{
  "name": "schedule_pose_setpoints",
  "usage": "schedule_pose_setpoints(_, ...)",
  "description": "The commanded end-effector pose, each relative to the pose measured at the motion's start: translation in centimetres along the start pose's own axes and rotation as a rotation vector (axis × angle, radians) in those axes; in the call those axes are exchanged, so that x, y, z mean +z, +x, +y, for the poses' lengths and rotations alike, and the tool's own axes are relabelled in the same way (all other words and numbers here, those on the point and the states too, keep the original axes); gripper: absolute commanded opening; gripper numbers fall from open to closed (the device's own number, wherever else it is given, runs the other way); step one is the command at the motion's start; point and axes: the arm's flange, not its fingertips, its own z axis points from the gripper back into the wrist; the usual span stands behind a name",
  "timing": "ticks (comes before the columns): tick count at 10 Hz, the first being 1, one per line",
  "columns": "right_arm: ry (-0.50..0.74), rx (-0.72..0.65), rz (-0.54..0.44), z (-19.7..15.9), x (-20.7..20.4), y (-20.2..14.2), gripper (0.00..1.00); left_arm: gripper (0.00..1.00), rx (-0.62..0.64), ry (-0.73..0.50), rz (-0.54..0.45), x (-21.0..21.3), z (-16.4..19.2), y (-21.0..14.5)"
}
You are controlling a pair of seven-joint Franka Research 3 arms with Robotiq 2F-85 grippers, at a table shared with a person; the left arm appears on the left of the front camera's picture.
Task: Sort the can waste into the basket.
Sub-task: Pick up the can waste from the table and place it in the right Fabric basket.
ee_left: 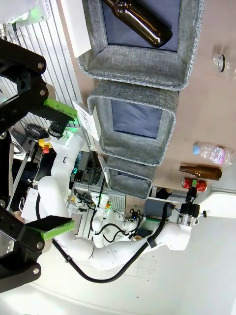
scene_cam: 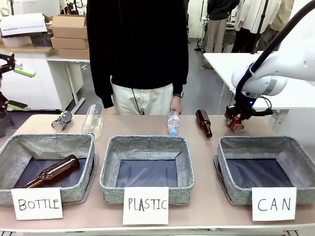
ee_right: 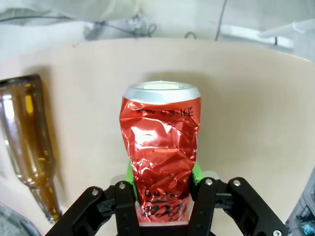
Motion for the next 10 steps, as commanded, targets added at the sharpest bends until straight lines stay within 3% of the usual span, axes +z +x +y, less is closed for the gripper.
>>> schedule_pose_setpoints(1, 0.042, 0.021, -0.058, 1.0, 6.9, -3.3, 0.0, 1.0, -0.017, -0.023, 0.0, -0.1, -0.1, 0.0)
schedule_pose_setpoints(3, 0.169, 0.072, -0.005, 1.8, 16.3, -9.7, 0.0, 1.0, -0.017, -0.023, 0.0, -0.1, -0.1, 0.0)
schedule_pose_setpoints(5, 0.248, 0.189, 0.147, 1.9, 20.8, -17.2, 0.0, 1.0, -0.017, -0.023, 0.0, -0.1, -0.1, 0.0)
schedule_pose_setpoints(6, 0.271, 0.289, 0.179, 2.0, 22.2, -21.5, 0.0, 1.0, -0.017, -0.023, 0.0, -0.1, -0.1, 0.0)
schedule_pose_setpoints(8, 0.336, 0.505, 0.137, 2.7, 22.3, -29.4, 0.0, 1.0, -0.017, -0.023, 0.0, -0.1, -0.1, 0.0)
schedule_pose_setpoints(10, 0.336, 0.667, 0.136, 3.7, 20.0, -34.0, 0.0, 1.0, -0.017, -0.023, 0.0, -0.1, -0.1, 0.0)
